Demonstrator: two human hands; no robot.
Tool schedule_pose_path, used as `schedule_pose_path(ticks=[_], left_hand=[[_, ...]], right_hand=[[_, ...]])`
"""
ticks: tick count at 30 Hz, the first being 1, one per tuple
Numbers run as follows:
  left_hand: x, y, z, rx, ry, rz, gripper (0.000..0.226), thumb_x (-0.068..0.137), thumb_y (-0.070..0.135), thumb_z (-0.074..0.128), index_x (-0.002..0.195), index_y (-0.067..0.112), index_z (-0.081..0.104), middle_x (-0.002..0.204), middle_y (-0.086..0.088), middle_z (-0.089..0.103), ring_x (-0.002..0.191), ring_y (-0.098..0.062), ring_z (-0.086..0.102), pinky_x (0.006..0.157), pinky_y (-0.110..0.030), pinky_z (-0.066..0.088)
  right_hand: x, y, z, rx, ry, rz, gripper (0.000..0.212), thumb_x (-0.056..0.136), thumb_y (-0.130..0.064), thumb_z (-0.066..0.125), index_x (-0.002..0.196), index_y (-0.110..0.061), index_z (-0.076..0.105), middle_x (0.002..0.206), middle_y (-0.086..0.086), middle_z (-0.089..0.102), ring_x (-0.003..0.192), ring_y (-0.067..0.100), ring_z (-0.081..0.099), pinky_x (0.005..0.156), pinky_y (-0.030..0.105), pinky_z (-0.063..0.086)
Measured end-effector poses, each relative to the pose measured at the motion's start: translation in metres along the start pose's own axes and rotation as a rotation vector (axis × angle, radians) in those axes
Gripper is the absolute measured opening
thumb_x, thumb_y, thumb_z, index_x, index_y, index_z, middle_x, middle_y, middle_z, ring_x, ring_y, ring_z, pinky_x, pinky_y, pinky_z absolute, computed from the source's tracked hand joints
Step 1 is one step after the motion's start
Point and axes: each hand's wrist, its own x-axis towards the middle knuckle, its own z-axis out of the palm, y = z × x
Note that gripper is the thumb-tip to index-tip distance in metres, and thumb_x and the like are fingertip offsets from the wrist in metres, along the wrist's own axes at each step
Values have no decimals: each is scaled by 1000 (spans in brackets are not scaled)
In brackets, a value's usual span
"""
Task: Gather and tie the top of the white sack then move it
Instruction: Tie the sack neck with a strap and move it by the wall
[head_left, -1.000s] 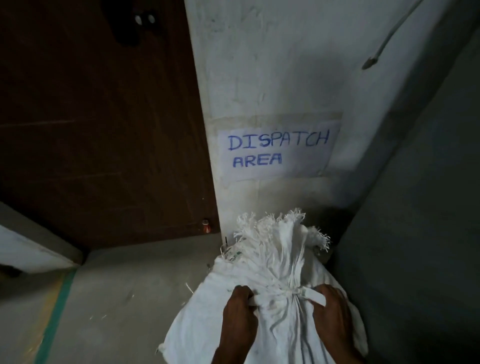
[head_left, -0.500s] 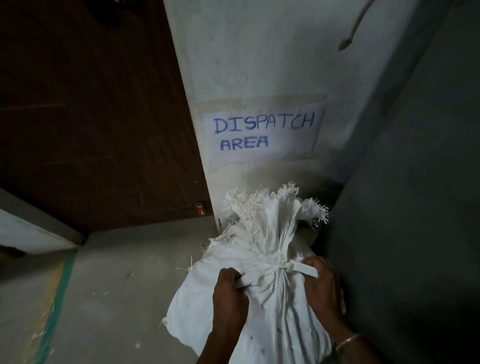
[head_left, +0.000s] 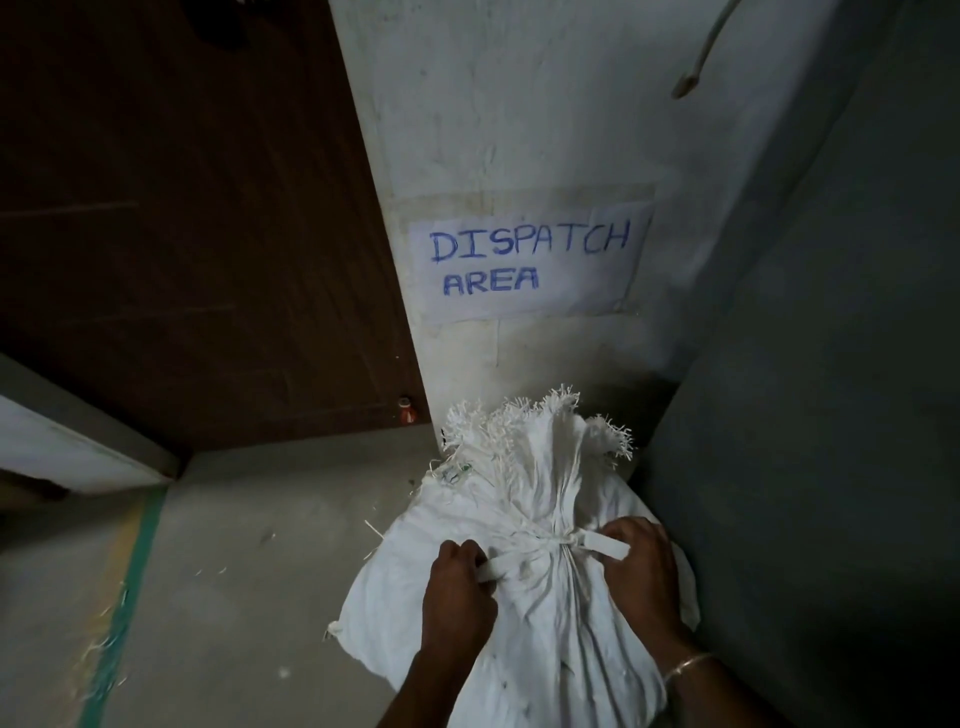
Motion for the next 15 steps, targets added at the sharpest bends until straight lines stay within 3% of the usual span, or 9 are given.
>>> schedule_pose_path(ticks=[3, 6, 8, 10, 12, 15], left_hand=[[-7, -4, -1, 11, -35, 1, 26, 83, 14, 74, 102, 21, 59, 107, 5, 53, 99, -18, 58, 76, -27, 49], [-18, -6, -1, 9, -35, -20, 53, 84, 9, 74, 132, 21, 56, 130, 5, 53, 116, -19, 56, 85, -25, 49], [-24, -7, -2, 32, -14, -36, 59, 85, 5, 70, 138, 23, 52, 135, 8, 50, 119, -19, 55, 86, -27, 49], [-27, -6, -3, 75, -2, -75, 37, 86, 5, 62, 117, 26, 59, 117, 9, 57, 107, -18, 60, 78, -29, 50], [-26, -6, -5, 93, -8, -122, 23, 82, 3, 54, 87, 25, 52, 92, 9, 58, 90, -18, 61, 70, -32, 48], [-25, -7, -2, 108, -2, -135, 22, 83, 5, 55, 82, 24, 44, 86, 9, 54, 86, -18, 59, 64, -29, 38]], right_hand=[[-9, 1, 0, 21, -19, 4, 59, 62, 10, 84, 97, -33, 63, 98, -13, 61, 99, 21, 56, 85, 26, 40], [-24, 2, -2, 15, 25, 11, 72, 58, 11, 73, 121, -20, 62, 116, -3, 60, 114, 23, 52, 100, 25, 36], [-37, 2, -4, 5, 65, 49, 74, 56, 7, 73, 125, -15, 59, 121, 0, 58, 116, 21, 49, 103, 31, 37], [-46, 5, -2, -27, 67, 40, 62, 64, 3, 79, 120, -14, 61, 116, 2, 62, 110, 23, 52, 97, 31, 37], [-46, 11, 2, -44, 58, 18, 45, 73, -2, 83, 113, -14, 64, 107, 4, 67, 101, 29, 60, 88, 27, 37], [-38, 17, 2, -38, 45, 45, 34, 79, 1, 79, 108, -13, 68, 100, 4, 70, 94, 30, 65, 84, 28, 42]])
